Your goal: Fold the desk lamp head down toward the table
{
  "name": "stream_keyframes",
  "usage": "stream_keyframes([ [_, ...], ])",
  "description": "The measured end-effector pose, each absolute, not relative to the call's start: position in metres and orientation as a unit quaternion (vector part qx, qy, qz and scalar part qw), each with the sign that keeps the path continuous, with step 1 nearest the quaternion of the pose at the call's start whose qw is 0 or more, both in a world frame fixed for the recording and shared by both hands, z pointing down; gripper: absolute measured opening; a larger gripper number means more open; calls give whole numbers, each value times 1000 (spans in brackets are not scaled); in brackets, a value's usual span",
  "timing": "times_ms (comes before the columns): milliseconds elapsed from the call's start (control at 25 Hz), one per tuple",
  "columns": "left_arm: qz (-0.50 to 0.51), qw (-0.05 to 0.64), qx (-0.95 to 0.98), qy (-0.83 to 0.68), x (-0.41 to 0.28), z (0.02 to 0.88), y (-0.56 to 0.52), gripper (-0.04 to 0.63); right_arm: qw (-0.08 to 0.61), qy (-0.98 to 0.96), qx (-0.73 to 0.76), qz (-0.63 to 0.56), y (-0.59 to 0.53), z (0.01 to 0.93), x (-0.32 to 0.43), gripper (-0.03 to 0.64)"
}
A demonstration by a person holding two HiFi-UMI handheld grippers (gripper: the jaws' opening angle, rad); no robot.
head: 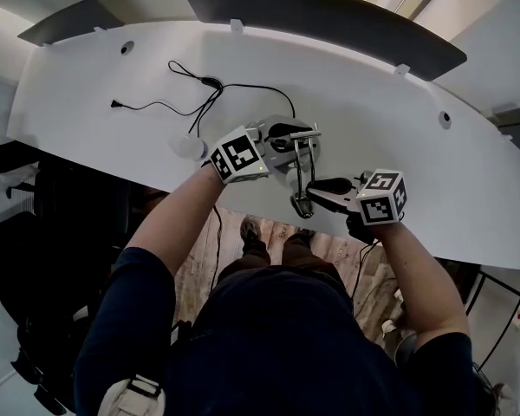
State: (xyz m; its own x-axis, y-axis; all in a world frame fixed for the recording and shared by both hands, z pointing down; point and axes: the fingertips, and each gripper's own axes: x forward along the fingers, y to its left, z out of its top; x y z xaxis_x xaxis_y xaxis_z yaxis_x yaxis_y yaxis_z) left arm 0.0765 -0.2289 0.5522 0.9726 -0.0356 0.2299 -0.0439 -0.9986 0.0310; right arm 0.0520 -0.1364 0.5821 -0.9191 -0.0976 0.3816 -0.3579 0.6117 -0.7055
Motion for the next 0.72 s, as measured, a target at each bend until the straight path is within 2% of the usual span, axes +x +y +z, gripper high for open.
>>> stream_keyframes([
  [480, 106, 37, 993, -20, 75, 554, -230, 120, 122, -889, 146, 415, -150, 600, 50, 64],
  [720, 125, 7, 991, -38, 75, 555, -229, 120, 99, -888, 157, 421, -149, 600, 51, 80],
])
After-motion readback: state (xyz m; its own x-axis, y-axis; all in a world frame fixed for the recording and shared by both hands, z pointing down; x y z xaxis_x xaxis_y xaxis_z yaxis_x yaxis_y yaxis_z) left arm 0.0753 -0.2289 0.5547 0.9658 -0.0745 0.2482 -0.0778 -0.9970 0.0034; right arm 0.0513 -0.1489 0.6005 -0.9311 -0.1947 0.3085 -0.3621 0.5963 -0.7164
